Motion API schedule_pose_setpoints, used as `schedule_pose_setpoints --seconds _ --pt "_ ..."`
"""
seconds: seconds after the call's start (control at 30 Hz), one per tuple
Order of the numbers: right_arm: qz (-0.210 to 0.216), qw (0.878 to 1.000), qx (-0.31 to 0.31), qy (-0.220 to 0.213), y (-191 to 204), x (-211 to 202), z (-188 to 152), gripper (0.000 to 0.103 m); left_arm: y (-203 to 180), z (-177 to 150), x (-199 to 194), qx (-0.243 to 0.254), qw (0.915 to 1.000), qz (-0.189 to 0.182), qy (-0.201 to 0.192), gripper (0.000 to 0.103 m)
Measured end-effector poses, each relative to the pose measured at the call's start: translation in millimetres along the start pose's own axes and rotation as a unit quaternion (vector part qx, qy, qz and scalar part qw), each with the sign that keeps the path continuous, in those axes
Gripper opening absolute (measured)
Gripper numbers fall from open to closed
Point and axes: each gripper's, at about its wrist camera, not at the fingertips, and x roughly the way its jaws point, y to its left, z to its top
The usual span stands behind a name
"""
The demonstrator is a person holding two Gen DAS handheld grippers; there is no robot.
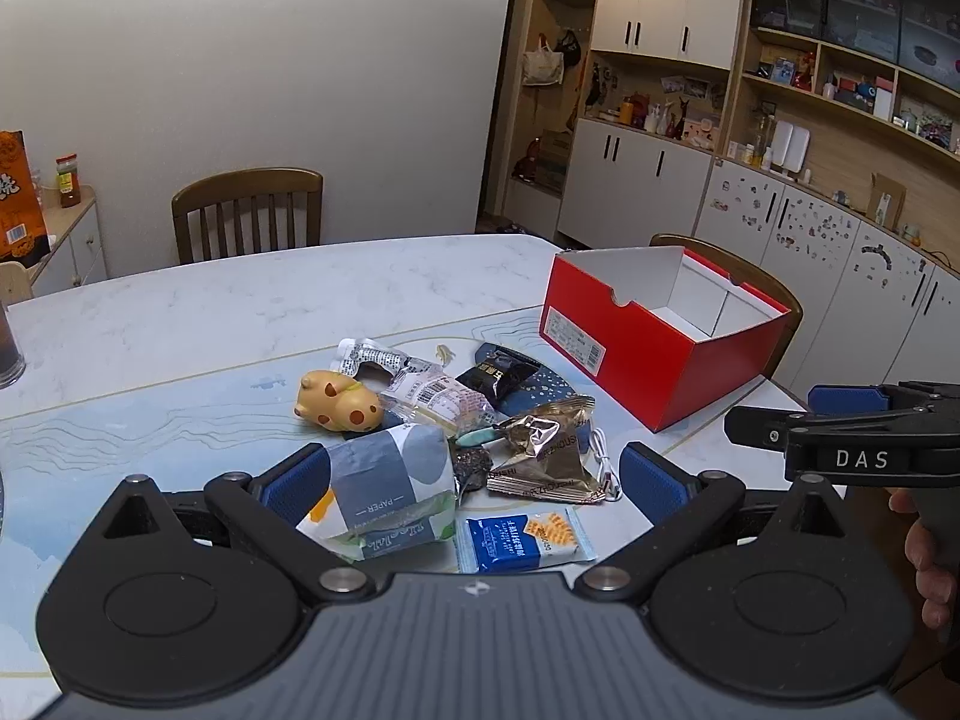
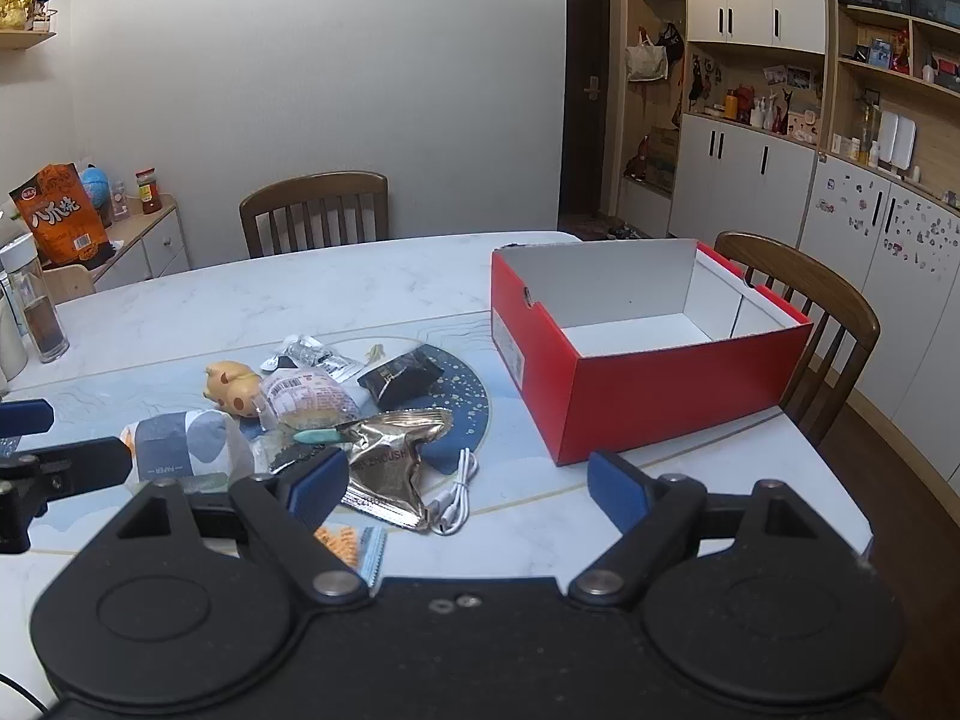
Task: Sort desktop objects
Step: 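Move the right tool toward the gold foil bag while the left tool approaches the white paper bag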
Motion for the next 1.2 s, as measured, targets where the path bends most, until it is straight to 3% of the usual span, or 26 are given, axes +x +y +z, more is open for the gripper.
schedule_pose_setpoints --seconds 0.5,0.67,1.2 --pt "-0.037 0.999 0.004 -0.009 23.1 11.2 -1.2 0.087 31.8 0.5 18.5 0.031 0.9990 -0.034 -0.002 0.103" --pt "-0.046 0.999 -0.003 -0.009 27.0 21.2 -3.5 0.087 38.5 -3.9 31.7 0.054 0.9981 -0.030 -0.005 0.103" --pt "-0.006 0.999 -0.037 0.018 35.2 89.4 -0.6 0.087 65.2 -22.5 77.0 0.083 0.9964 -0.018 0.007 0.103"
